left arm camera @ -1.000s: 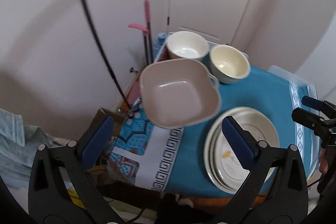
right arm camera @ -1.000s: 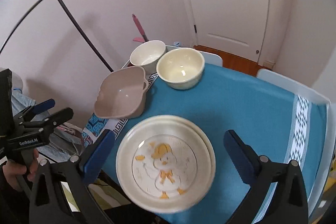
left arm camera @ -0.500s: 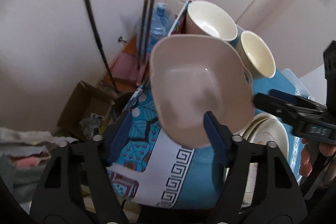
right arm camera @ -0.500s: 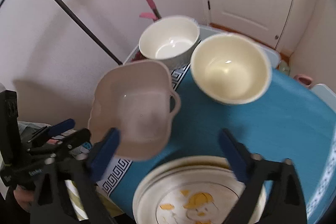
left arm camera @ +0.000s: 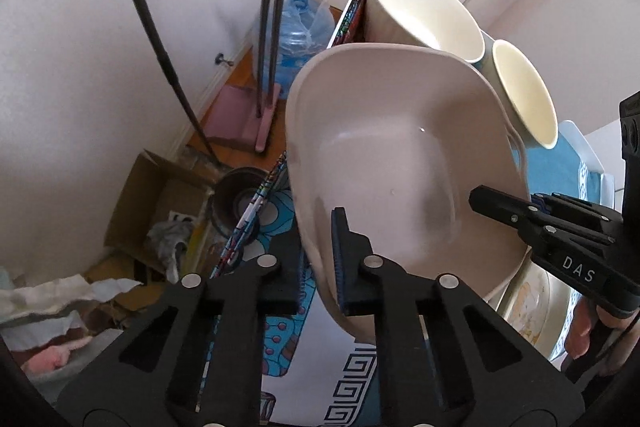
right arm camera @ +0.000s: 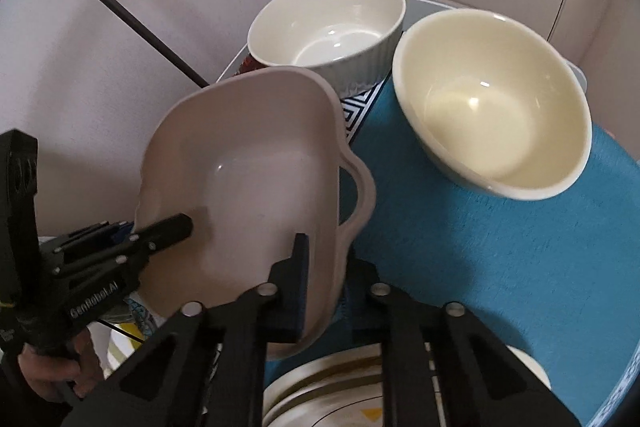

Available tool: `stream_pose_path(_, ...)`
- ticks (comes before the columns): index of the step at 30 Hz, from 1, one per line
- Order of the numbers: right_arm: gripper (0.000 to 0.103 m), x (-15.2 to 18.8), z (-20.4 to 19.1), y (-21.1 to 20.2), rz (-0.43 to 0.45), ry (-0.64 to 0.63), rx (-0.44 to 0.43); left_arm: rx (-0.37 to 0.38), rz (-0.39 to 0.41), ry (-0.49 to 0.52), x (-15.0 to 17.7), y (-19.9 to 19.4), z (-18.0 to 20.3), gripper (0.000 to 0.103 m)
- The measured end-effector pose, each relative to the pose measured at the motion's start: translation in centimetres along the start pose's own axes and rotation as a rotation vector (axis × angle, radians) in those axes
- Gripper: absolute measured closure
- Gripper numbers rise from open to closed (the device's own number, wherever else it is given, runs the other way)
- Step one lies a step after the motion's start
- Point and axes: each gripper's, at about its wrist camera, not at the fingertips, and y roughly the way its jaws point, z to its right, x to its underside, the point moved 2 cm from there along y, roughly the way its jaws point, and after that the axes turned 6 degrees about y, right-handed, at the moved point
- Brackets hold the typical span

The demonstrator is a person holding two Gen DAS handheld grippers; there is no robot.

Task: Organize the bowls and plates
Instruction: 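Carry the taupe dish across the table and set it down, release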

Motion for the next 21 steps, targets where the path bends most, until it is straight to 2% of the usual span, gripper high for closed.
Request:
stream_pose_path(5, 0.092, 0.4, -0.2, -1.2, 0.029, 0.005, -0.028, -0.054, 0.044, 0.034, 0.0, -2.2, 1.1, 0.094)
stream_pose_path(10, 0.092, 1.4, 0.0, -4.4, 0.073, -0.010, -0.074, -0.092, 0.107, 0.059, 0.4, -5.9, 3.0, 0.094)
stream_pose_path(15, 0.092, 3.3, 1.2, -10.2, 0.155, -0.008, -0.095, -0.119, 0.168, 0.117, 1.7, -10.2, 8.0, 0.094)
stream_pose_path(21, 0.092, 7.3, 4.3, -17.4, 0.258, 0.025, -0.065, -0.069, 0.200, 0.179, 4.0, -13.2, 14.9, 0.094)
